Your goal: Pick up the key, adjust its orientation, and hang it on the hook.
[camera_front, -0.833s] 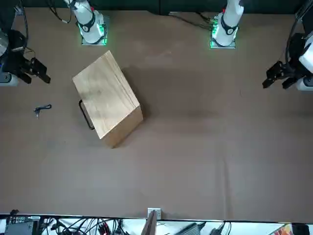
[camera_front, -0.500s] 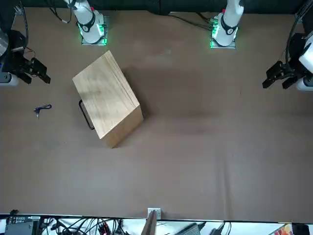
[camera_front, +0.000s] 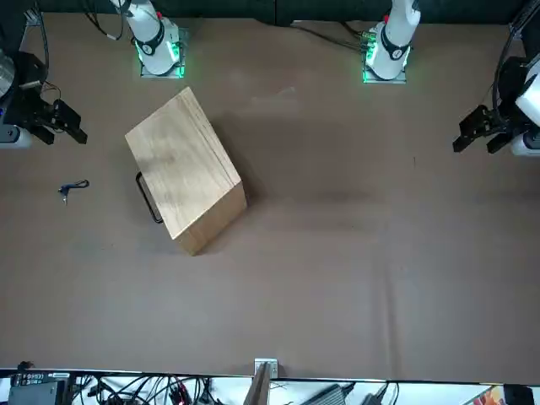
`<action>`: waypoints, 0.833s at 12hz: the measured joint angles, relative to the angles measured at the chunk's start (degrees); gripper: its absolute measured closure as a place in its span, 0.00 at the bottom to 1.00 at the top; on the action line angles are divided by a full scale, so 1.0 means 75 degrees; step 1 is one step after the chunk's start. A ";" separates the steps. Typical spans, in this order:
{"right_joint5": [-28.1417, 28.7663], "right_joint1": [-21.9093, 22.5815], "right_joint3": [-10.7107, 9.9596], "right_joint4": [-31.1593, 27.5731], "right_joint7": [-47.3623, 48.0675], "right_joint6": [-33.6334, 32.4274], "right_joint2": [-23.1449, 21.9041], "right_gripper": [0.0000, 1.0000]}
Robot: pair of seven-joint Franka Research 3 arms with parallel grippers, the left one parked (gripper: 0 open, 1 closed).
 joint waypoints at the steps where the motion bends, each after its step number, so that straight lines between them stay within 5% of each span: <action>1: 0.0000 0.0000 0.0000 0.0000 0.0000 0.0000 0.0000 0.00; 10: 0.0000 -0.0002 -0.0014 0.0000 0.0008 0.0007 0.0000 0.00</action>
